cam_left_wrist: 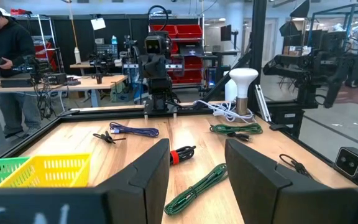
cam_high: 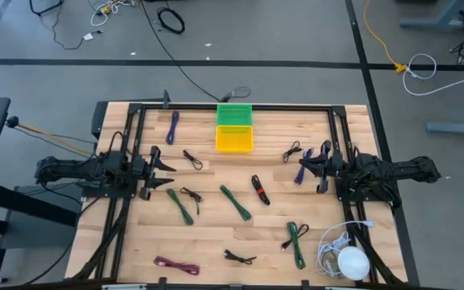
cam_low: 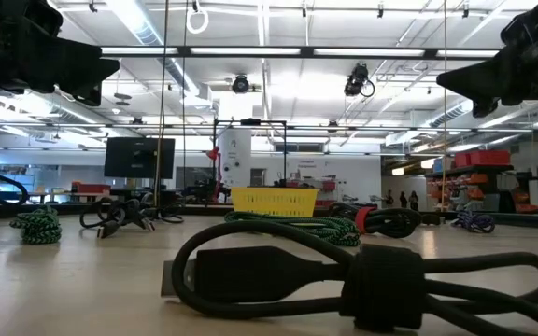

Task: Pick & Place USB Port
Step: Put the purple charger cable into the green basket

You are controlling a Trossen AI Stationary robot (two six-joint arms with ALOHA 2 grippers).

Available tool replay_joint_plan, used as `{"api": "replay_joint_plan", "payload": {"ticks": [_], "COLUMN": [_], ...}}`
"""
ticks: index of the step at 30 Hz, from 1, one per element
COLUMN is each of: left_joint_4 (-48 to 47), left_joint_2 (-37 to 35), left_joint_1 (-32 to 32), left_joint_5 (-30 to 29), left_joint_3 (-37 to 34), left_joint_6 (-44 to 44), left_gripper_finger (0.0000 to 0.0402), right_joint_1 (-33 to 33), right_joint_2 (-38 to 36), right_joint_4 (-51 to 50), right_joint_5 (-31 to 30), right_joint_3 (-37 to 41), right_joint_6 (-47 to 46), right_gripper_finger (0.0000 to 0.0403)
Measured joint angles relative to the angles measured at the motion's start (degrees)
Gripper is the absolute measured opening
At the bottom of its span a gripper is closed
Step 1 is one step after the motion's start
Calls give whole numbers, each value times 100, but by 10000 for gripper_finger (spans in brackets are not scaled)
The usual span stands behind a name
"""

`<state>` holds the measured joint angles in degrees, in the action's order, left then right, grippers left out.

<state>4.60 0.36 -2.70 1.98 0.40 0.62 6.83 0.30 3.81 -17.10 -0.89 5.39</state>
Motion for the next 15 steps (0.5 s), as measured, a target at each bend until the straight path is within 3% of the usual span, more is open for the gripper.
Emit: {"api": "replay_joint_plan", "payload": {"ticks": [5,11,15], "left_joint_4": [9,9,9], "left_joint_2": [0,0,0], "left_joint_1": [0,-1,-1], "left_joint_5": [1,0,0], "left_joint_3": [0,-1,-2], "left_joint_6": [1,0,-34], "left_gripper_finger": [161,161,161], "right_joint_1": [2,0,-4], "right_joint_2": [0,0,0], "right_joint_4": [2,43,739], "right_joint_5": [-1,-4,-377], "right_joint_3": [0,0,0], "right_joint_6": [1010,437,558], "right_gripper_finger": [23,23,23]}}
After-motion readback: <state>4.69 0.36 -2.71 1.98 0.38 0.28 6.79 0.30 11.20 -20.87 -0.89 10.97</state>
